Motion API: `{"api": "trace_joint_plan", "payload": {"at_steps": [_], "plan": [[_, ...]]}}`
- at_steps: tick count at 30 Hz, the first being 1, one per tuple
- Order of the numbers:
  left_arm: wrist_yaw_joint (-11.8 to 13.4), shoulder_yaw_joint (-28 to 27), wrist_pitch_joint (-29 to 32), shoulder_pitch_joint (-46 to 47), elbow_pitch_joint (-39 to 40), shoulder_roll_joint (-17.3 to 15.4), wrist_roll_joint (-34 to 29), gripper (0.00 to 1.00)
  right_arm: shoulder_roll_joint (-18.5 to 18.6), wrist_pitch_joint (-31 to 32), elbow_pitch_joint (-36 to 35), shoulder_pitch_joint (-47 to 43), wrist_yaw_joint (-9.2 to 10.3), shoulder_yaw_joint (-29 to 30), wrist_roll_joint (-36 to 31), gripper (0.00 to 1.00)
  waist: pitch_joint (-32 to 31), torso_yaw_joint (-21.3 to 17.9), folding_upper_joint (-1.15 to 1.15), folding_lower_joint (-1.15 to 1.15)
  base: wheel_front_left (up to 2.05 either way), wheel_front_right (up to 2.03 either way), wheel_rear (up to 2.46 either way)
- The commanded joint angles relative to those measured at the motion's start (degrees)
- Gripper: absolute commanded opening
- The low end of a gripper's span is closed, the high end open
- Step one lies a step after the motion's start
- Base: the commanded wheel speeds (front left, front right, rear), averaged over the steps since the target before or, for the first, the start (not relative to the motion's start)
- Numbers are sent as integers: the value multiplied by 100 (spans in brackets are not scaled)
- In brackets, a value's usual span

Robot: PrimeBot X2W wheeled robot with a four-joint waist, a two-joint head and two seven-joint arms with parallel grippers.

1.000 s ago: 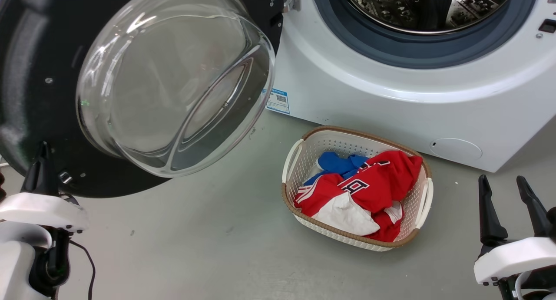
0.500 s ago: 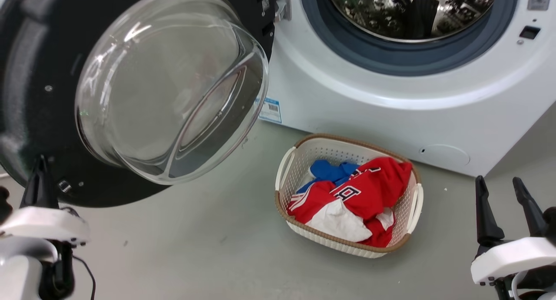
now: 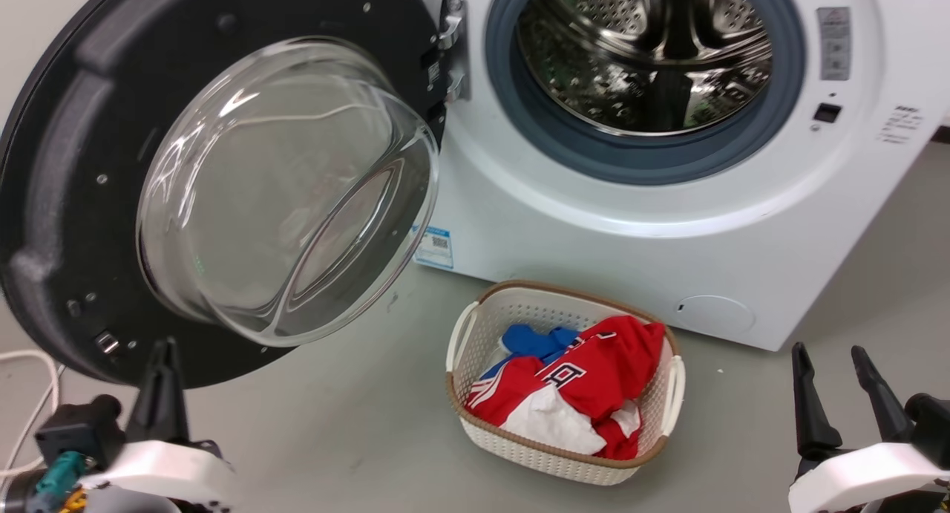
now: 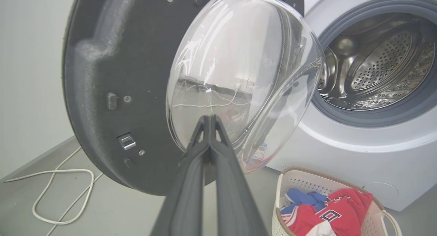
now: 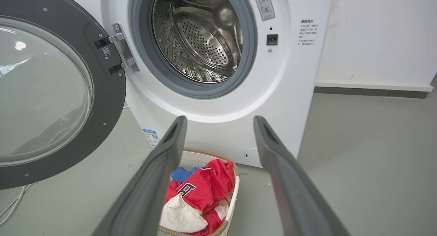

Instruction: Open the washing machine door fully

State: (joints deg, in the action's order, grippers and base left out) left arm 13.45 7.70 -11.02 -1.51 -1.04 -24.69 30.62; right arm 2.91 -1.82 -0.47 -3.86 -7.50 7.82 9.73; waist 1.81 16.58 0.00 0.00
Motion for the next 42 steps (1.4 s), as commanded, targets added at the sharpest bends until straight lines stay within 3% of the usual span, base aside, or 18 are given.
{"api": "trace_joint_plan", "payload": {"at_steps": [1, 3, 4, 6, 13, 25, 42], "plan": [[34, 68, 78, -92, 139, 3, -39, 0, -5, -24, 9, -56, 1, -10, 37, 100, -109, -108, 0, 0, 0, 0, 0], [54, 201, 210, -152, 353, 20, -89, 28, -5, -54, 20, -92, 1, -25, 45, 100, -167, -196, 0, 0, 0, 0, 0], [56, 229, 249, -153, 445, 41, -69, 47, -6, -61, 18, -99, 1, -39, 48, 100, -180, -241, 0, 0, 0, 0, 0], [59, 288, 331, -142, 558, 37, -65, 100, -5, -75, 10, -101, 1, -50, 62, 100, -205, -336, 0, 0, 0, 0, 0], [-22, 437, 523, 85, 571, -62, -143, 100, -6, -69, 33, -119, 1, -73, 41, 100, -249, -728, 0, 0, 0, 0, 0], [-185, 826, 423, 376, -68, -23, -386, 100, -6, -2, -40, -201, 1, -248, -78, 100, -315, -1479, 0, 0, 0, 0, 0], [-363, 936, 109, 625, -583, 92, -308, 100, -6, 44, -51, -109, 1, -251, -88, 100, -330, -1604, 0, 0, 0, 0, 0]]}}
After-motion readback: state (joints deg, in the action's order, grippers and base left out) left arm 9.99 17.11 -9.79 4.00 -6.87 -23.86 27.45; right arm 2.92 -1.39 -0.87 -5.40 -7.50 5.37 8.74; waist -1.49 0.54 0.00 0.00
